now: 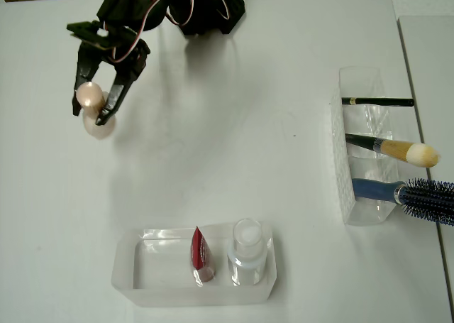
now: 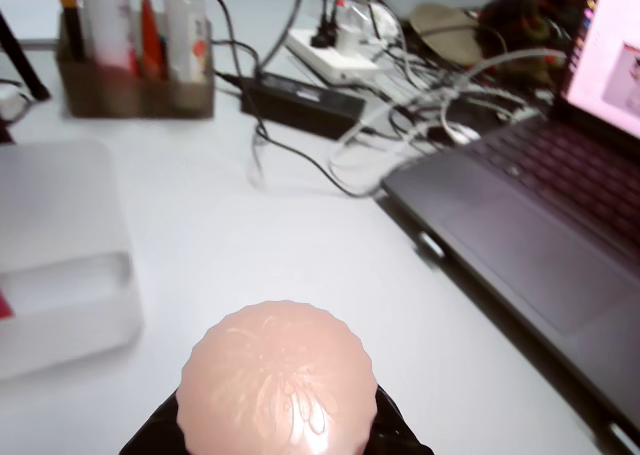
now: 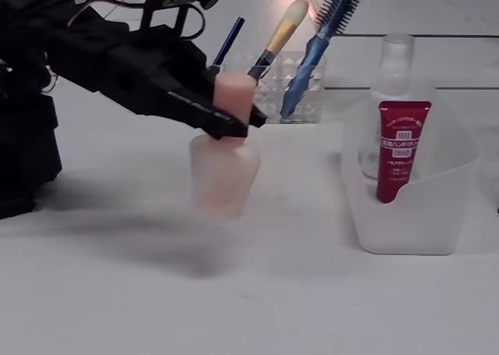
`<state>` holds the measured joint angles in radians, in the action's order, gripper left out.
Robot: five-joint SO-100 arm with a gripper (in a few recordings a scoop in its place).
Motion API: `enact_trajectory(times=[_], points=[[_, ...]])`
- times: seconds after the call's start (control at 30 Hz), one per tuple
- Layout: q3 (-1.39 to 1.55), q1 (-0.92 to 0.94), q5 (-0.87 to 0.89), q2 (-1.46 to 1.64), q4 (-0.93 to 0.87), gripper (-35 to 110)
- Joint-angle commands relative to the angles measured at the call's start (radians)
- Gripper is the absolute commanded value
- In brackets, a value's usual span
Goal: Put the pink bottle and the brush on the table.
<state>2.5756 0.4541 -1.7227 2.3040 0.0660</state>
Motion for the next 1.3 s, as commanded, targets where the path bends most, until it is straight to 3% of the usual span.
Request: enact_trajectory(times=[0.0,0.83,1.27], points=[[0.015,0.057,-0.020,0.072,0.011,0],[0.262,0.377,-0.043,0.117,0.334,0],[0.302,0.462,-0.049,-0.089,0.620,0]])
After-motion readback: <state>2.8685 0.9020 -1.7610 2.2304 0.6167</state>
